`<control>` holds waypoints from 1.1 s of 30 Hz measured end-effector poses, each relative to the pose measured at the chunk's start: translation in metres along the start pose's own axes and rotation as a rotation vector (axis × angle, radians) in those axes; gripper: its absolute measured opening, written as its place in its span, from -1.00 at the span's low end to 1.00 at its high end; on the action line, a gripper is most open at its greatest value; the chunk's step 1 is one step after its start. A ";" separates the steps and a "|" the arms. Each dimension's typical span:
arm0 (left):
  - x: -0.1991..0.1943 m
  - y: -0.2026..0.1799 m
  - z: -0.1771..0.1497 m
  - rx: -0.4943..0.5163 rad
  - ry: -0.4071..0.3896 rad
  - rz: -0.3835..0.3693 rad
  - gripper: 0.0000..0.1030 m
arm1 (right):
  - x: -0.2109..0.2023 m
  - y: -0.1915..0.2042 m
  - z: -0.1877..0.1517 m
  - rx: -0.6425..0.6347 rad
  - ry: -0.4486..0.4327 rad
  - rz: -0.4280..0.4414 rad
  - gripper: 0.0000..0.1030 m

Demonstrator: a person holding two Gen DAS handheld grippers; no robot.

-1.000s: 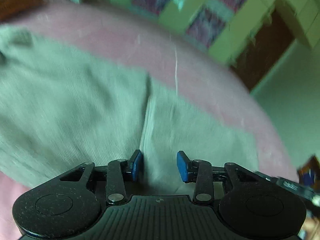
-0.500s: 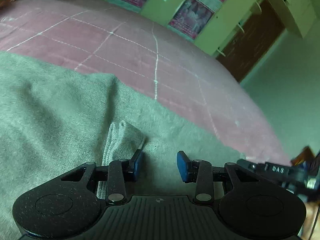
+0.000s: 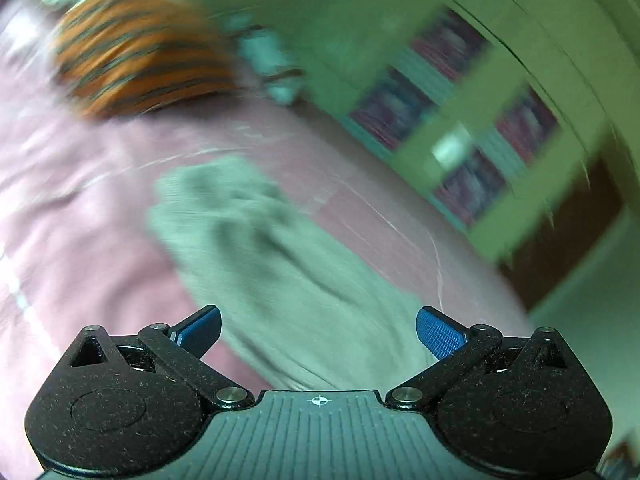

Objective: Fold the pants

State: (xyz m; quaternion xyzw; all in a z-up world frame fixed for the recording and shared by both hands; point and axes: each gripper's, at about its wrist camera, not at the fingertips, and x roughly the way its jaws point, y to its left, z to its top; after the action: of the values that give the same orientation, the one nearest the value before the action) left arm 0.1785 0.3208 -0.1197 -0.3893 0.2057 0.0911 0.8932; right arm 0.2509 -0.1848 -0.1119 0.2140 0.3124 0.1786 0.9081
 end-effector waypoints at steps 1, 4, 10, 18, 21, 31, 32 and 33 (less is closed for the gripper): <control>0.011 0.021 0.003 -0.073 0.002 0.017 0.99 | 0.005 0.008 0.002 -0.006 0.010 0.010 -0.66; 0.045 0.065 0.010 -0.215 -0.013 0.010 0.67 | 0.005 0.029 -0.003 -0.039 0.028 0.022 -0.64; 0.098 0.079 0.040 -0.269 0.029 -0.113 0.52 | 0.009 0.059 -0.006 -0.084 0.050 0.046 -0.61; 0.097 0.089 0.039 -0.285 -0.027 -0.114 -0.35 | 0.056 0.140 -0.010 -0.347 0.085 0.043 -0.55; 0.094 0.098 0.035 -0.265 -0.033 -0.145 -0.35 | 0.091 0.169 -0.032 -0.552 0.146 -0.038 -0.50; 0.064 0.054 0.042 -0.086 -0.075 -0.095 -0.35 | 0.065 0.134 -0.017 -0.360 0.075 -0.095 -0.15; 0.061 0.041 0.044 -0.049 -0.087 -0.101 -0.35 | 0.052 0.121 -0.013 -0.294 0.044 -0.095 -0.13; 0.056 0.025 0.045 -0.002 -0.101 -0.104 -0.35 | 0.042 0.109 -0.009 -0.240 0.022 -0.093 -0.12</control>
State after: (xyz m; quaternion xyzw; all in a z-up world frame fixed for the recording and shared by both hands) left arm 0.2341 0.3709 -0.1327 -0.3954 0.1395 0.0643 0.9056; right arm 0.2548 -0.0708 -0.0841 0.0870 0.3082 0.1749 0.9310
